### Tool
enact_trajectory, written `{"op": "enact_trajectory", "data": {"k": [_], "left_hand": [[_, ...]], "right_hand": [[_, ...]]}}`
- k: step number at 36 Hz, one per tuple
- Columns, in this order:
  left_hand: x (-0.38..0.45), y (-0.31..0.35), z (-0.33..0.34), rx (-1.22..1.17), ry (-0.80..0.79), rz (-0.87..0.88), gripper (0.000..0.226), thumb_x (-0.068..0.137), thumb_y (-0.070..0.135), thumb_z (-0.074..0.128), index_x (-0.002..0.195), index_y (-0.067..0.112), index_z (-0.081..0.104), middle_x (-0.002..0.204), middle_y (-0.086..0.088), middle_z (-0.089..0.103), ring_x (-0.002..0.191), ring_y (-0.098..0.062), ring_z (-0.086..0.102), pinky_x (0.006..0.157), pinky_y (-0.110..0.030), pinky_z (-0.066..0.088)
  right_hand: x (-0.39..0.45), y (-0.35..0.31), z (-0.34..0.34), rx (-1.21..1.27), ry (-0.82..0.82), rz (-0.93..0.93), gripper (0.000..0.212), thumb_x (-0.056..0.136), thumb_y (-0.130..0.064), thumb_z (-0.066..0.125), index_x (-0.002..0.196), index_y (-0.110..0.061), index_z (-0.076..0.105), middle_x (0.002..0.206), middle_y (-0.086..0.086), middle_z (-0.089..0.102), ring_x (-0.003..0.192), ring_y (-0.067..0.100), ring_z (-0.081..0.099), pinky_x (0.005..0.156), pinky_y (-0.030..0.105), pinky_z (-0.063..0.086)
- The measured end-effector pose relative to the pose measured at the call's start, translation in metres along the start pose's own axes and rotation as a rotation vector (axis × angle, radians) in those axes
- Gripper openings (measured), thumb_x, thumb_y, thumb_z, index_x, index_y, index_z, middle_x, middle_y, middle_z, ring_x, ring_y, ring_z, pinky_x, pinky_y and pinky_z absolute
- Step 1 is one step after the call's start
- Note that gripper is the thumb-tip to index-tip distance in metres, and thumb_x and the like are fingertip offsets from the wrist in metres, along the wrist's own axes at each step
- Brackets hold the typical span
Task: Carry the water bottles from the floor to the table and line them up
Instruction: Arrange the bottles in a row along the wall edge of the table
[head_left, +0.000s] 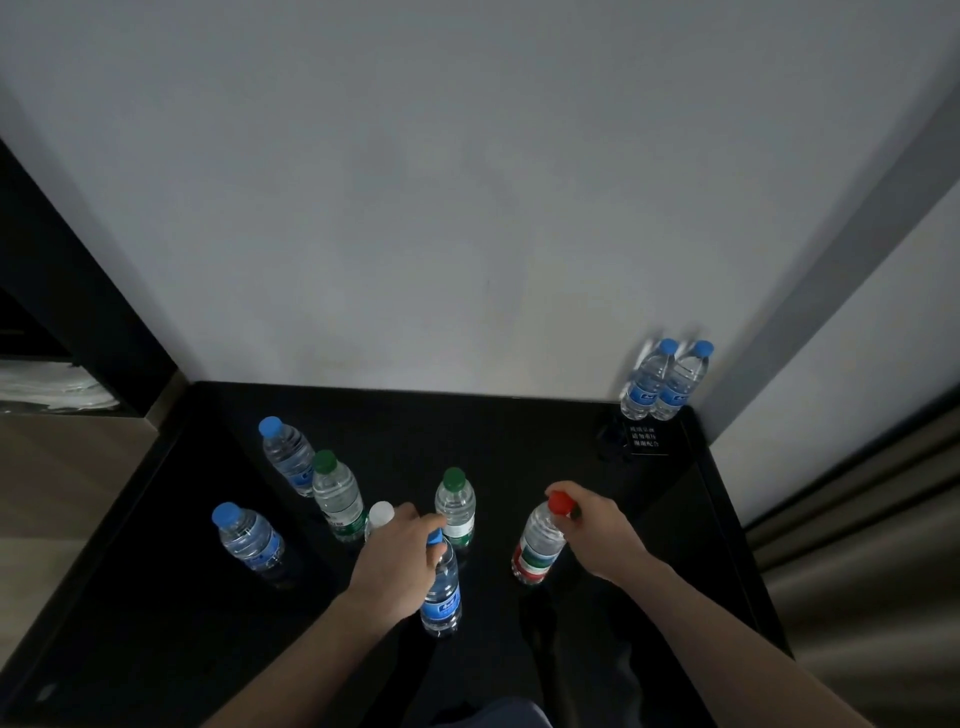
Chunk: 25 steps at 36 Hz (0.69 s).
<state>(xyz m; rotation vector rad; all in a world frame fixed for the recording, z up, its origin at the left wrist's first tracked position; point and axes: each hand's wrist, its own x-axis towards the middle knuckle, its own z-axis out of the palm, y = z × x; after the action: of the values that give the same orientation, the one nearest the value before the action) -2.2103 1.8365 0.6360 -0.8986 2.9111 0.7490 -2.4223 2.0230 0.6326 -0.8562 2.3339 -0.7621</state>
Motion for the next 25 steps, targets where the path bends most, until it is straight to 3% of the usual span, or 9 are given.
{"op": "enact_trajectory", "data": {"k": [4,7,9,12,14,19,25], "left_hand": [[0.000,0.003,0.002,-0.028,0.007,0.027,0.035,0.099,0.034,0.057,0.134,0.034,0.059,0.107,0.011,0.051,0.086,-0.004,0.055,0.075,-0.014,0.042],[0.002,0.009,0.001,-0.020,-0.016,0.039,0.031,0.100,0.032,0.056,0.131,0.031,0.061,0.107,0.009,0.052,0.091,-0.008,0.058,0.080,-0.019,0.048],[0.005,0.014,0.000,-0.028,-0.042,0.044,0.030,0.100,0.027,0.055,0.129,0.029,0.062,0.109,0.008,0.053,0.092,-0.008,0.060,0.080,-0.019,0.049],[0.009,0.022,-0.001,-0.048,-0.083,0.047,0.025,0.098,0.018,0.058,0.119,0.027,0.066,0.105,0.014,0.050,0.082,0.001,0.058,0.069,-0.013,0.049],[0.012,0.025,-0.001,-0.051,-0.114,0.064,0.023,0.096,0.014,0.059,0.113,0.028,0.066,0.107,0.016,0.051,0.083,0.001,0.060,0.071,-0.016,0.052],[0.023,0.036,0.000,-0.019,-0.137,0.114,0.024,0.097,0.019,0.059,0.118,0.030,0.064,0.120,0.014,0.053,0.098,-0.005,0.058,0.081,-0.018,0.048],[0.048,0.067,-0.007,-0.015,-0.120,0.166,0.030,0.095,0.013,0.059,0.118,0.033,0.064,0.110,0.014,0.048,0.092,-0.007,0.058,0.076,-0.020,0.052]], "right_hand": [[0.001,-0.002,0.002,-0.023,0.053,0.019,0.016,0.085,-0.037,0.072,0.088,-0.045,0.059,0.086,-0.017,0.065,0.079,0.003,0.063,0.068,0.021,0.051],[0.004,-0.006,0.004,-0.085,0.074,0.021,0.017,0.081,-0.041,0.073,0.083,-0.041,0.057,0.084,-0.016,0.064,0.075,0.003,0.063,0.067,0.024,0.054],[0.009,-0.009,0.004,-0.137,0.072,0.014,0.020,0.080,-0.045,0.073,0.083,-0.040,0.054,0.085,-0.014,0.062,0.075,0.004,0.063,0.067,0.026,0.054],[0.016,-0.012,0.000,-0.223,0.060,0.018,0.026,0.082,-0.050,0.072,0.083,-0.036,0.050,0.083,-0.011,0.060,0.072,0.006,0.060,0.063,0.025,0.050],[0.021,-0.012,-0.008,-0.270,0.059,0.024,0.028,0.084,-0.052,0.069,0.084,-0.034,0.048,0.082,-0.009,0.058,0.071,0.007,0.059,0.063,0.026,0.048],[0.032,0.001,-0.037,-0.331,-0.002,0.021,0.021,0.090,-0.048,0.064,0.097,-0.033,0.051,0.091,-0.010,0.055,0.082,0.007,0.056,0.073,0.028,0.049],[0.047,0.012,-0.079,-0.376,-0.048,-0.082,0.016,0.091,-0.038,0.064,0.102,-0.036,0.053,0.100,-0.012,0.051,0.089,0.010,0.056,0.086,0.034,0.050]]}}
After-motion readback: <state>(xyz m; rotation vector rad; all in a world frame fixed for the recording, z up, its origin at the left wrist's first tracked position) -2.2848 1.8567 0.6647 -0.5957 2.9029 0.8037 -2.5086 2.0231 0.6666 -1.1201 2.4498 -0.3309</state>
